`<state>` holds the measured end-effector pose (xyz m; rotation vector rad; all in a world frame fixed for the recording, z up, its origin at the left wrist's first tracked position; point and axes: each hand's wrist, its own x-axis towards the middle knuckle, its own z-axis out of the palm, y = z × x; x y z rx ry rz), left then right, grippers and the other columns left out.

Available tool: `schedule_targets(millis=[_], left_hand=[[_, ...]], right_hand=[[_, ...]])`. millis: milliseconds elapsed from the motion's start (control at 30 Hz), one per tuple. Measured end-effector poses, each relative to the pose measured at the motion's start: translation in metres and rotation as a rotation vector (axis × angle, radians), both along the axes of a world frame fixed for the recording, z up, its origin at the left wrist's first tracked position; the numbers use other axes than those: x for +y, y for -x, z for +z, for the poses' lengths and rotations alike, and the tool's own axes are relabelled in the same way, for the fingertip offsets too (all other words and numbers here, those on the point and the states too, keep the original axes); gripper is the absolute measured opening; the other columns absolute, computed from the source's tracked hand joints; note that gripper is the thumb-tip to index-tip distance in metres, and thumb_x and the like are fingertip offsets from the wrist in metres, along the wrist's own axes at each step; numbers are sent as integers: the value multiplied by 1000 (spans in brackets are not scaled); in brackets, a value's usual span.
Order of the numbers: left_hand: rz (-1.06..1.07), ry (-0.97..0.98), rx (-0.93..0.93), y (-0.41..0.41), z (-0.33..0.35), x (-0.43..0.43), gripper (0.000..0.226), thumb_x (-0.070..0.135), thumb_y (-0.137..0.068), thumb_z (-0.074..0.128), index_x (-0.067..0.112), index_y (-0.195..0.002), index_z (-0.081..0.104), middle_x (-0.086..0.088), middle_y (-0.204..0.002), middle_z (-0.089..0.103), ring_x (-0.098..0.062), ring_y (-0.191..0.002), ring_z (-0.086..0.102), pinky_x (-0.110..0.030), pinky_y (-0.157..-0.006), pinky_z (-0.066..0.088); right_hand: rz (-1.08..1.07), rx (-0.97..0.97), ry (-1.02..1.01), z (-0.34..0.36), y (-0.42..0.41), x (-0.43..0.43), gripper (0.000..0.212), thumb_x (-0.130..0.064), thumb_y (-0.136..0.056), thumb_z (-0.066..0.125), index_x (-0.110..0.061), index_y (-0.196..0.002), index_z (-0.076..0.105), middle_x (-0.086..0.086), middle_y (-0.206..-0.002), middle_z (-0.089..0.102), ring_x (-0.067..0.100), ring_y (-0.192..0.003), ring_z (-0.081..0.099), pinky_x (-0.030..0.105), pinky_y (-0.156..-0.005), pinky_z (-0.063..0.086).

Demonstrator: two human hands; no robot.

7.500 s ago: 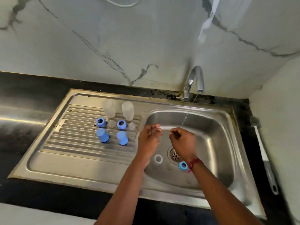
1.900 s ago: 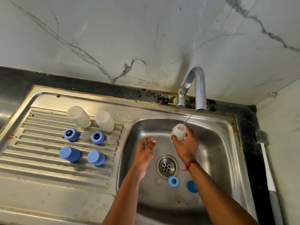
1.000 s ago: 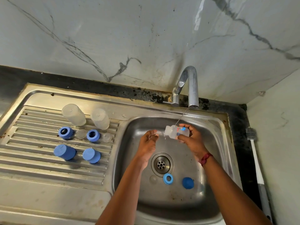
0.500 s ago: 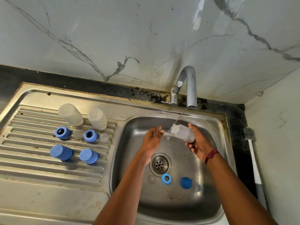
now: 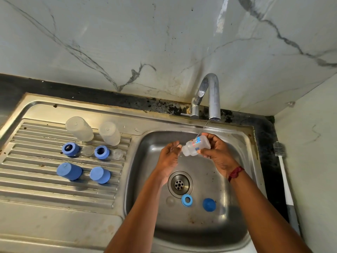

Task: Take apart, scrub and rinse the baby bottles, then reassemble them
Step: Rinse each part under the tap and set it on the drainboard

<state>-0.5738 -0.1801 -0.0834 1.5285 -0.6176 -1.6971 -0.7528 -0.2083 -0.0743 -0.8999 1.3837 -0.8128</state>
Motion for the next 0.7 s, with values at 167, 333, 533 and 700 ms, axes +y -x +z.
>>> schedule_targets(millis=[167, 333, 533, 700], left_hand=[[16, -11, -15, -6, -1, 5, 38, 24, -100, 57, 16, -137, 54, -2, -136, 58, -16, -124, 56, -38, -106, 43], [51, -22, -2, -10, -2, 9, 39, 24, -100, 57, 17, -139, 53, -3, -134, 59, -14, -115, 58, -26, -77, 48], [91, -13, 23, -14, -2, 7, 27, 26, -99, 59, 22, -126, 59, -1, -120, 64, -9, -102, 61, -25, -74, 49], [76, -1, 19, -14, -5, 4, 40, 30, -98, 61, 23, -137, 53, 0, -128, 61, -10, -112, 59, -31, -83, 49]], right_hand=[[34, 30, 53, 6, -9, -1, 50, 7, -79, 73, -26, -115, 61, 0, -115, 66, 17, -103, 63, 18, -64, 52], [78, 89, 120, 6, -18, -6, 58, 5, -74, 79, -19, -124, 61, 6, -121, 65, 19, -109, 63, 21, -73, 56], [32, 100, 140, 11, -24, -12, 46, 7, -80, 71, -17, -115, 55, 10, -122, 61, 25, -110, 64, 29, -71, 59], [-62, -21, 56, 14, -22, -10, 23, -19, -96, 61, -16, -116, 50, 16, -105, 68, 22, -66, 68, 33, -59, 58]])
